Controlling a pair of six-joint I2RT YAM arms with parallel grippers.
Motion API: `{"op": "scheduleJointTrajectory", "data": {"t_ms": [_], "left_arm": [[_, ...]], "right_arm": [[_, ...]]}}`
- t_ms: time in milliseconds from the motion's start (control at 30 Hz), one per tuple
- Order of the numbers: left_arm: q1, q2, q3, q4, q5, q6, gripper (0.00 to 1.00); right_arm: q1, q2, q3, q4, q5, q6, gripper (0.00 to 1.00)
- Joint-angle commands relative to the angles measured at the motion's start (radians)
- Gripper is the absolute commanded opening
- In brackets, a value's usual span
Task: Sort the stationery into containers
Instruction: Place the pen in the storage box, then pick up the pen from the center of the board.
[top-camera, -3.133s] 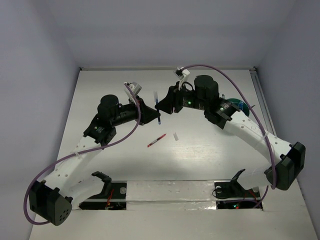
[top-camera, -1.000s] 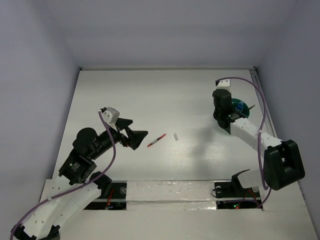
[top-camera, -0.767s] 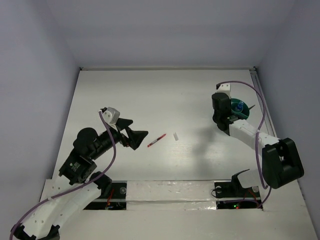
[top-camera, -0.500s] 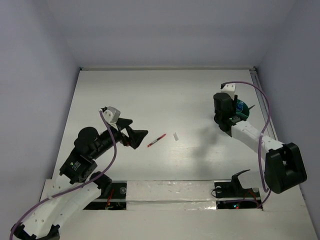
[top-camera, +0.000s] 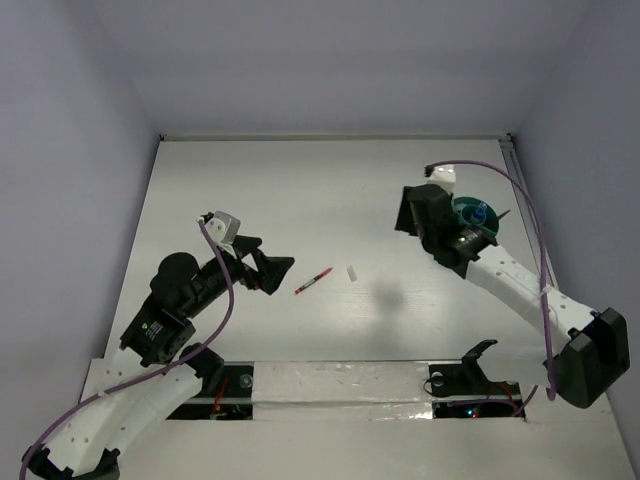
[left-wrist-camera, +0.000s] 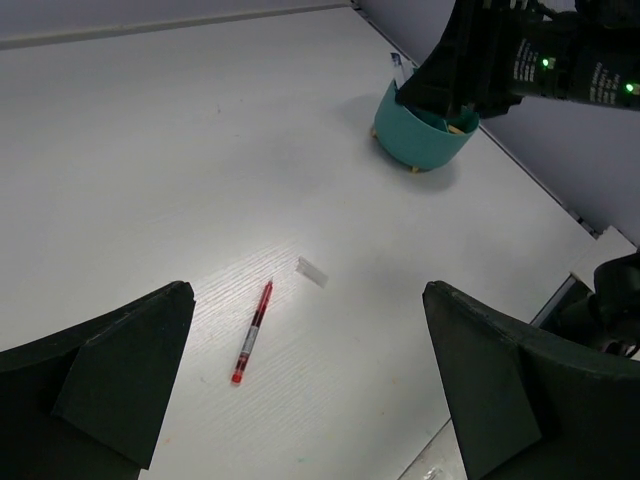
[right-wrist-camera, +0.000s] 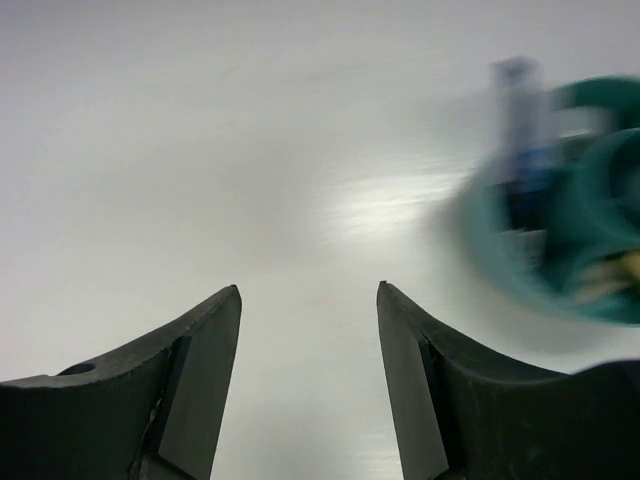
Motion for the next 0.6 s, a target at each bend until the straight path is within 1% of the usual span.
{"op": "scheduleJointTrajectory", "data": {"t_ms": [0, 33, 67, 133, 167, 200, 267, 333, 467, 567], "left_arm": [[0.013, 0.002, 0.030, 0.020, -0.061, -0.003, 0.99], [0.013, 0.002, 0.032, 0.018, -0.072, -0.004, 0.99], [0.023, 0.001, 0.033, 0.017, -0.083, -0.006, 0.99], [0.033, -0.009, 0.033, 0.010, -0.112, -0.013, 0.99], [0.042, -0.018, 0.033, 0.010, -0.124, -0.013, 0.99], [0.042, -0.022, 0.033, 0.012, -0.129, -0.015, 0.99], [0.053, -0.038, 0.030, 0.013, -0.139, -0.019, 0.99], [0.053, -0.044, 0.029, 0.017, -0.146, -0.021, 0.99], [0.062, -0.035, 0.027, 0.017, -0.138, -0.023, 0.99], [0.071, -0.027, 0.029, 0.020, -0.121, -0.021, 0.99]], "right_arm": [[0.187, 0.078, 0.064, -0.104, -0.148, 0.211, 0.64], [0.252, 0.107, 0.075, -0.092, -0.194, 0.233, 0.65], [0.286, 0.167, 0.085, -0.085, -0.205, 0.254, 0.65], [0.340, 0.232, 0.118, -0.039, -0.260, 0.294, 0.65], [0.382, 0.299, 0.154, -0.032, -0.271, 0.313, 0.63], [0.400, 0.330, 0.174, -0.031, -0.275, 0.316, 0.62], [0.425, 0.384, 0.205, -0.023, -0.274, 0.328, 0.58], [0.434, 0.445, 0.227, -0.014, -0.291, 0.359, 0.55], [0.434, 0.503, 0.210, 0.026, -0.323, 0.403, 0.55], [0.434, 0.543, 0.208, 0.038, -0.326, 0.422, 0.59]]}}
